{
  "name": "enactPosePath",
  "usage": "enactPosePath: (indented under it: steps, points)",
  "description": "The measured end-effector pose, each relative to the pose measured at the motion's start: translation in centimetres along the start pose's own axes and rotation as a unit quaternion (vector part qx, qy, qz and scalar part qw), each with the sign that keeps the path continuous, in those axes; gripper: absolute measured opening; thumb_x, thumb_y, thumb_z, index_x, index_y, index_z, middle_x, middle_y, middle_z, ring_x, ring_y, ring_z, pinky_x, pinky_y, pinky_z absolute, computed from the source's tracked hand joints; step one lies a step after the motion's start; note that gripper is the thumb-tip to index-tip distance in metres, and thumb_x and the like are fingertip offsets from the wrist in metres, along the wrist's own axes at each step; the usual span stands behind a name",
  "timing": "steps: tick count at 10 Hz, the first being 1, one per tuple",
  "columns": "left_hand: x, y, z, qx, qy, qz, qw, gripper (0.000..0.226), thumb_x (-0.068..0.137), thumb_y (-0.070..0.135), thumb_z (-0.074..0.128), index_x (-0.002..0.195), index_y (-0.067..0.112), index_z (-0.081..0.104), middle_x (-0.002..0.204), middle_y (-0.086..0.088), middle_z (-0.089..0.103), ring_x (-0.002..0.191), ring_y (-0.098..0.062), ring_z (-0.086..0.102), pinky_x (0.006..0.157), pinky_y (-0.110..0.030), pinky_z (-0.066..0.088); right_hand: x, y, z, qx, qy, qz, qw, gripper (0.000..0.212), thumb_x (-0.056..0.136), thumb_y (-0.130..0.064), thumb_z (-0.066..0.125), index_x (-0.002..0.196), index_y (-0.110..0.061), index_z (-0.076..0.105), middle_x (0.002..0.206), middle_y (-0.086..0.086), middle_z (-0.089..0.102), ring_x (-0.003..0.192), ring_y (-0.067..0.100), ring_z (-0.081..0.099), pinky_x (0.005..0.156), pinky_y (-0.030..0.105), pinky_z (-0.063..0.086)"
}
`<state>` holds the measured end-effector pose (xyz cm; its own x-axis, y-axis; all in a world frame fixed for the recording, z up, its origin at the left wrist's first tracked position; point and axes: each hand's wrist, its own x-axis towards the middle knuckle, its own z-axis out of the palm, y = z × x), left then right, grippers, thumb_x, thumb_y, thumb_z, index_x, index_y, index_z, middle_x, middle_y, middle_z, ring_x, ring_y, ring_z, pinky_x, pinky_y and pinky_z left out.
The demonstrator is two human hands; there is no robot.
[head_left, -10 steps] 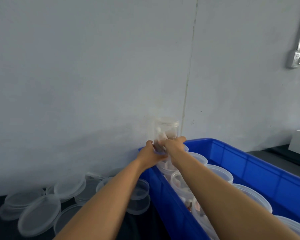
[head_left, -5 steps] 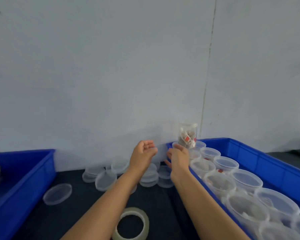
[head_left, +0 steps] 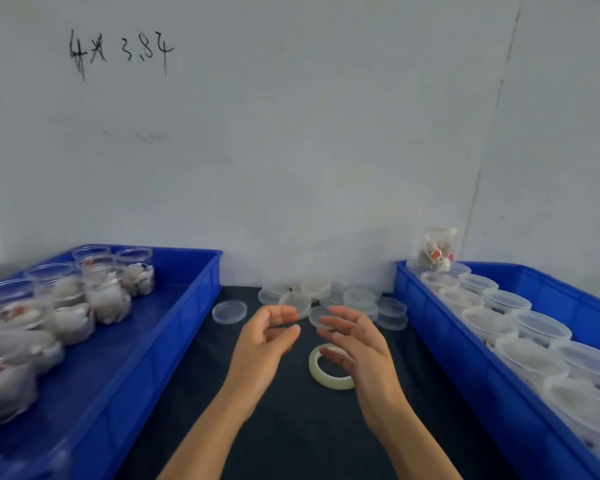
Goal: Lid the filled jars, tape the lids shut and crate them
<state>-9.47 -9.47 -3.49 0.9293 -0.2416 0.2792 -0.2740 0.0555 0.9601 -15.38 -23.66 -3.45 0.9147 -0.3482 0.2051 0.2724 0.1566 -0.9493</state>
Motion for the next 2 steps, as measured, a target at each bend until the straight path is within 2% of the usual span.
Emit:
enactPosePath:
  steps: [2]
  points:
    - [-5.1,-2.5,-2.1,0.027,0.005,-0.037,0.999,0.018,0.089,0.001,0.063,0.101,0.014,0.066,0.096,0.001,0.073,0.085,-0.016,0.070,0.077,-0.032,0.056,-4.9,3.5,0.7,0.032,-0.026,0.059,0.997,0.029,0.091,0.017,0.044,0.105,0.000,0.063,0.095,0.013,0.072,0.088,0.023,0.068,0.073,0.029,0.054]
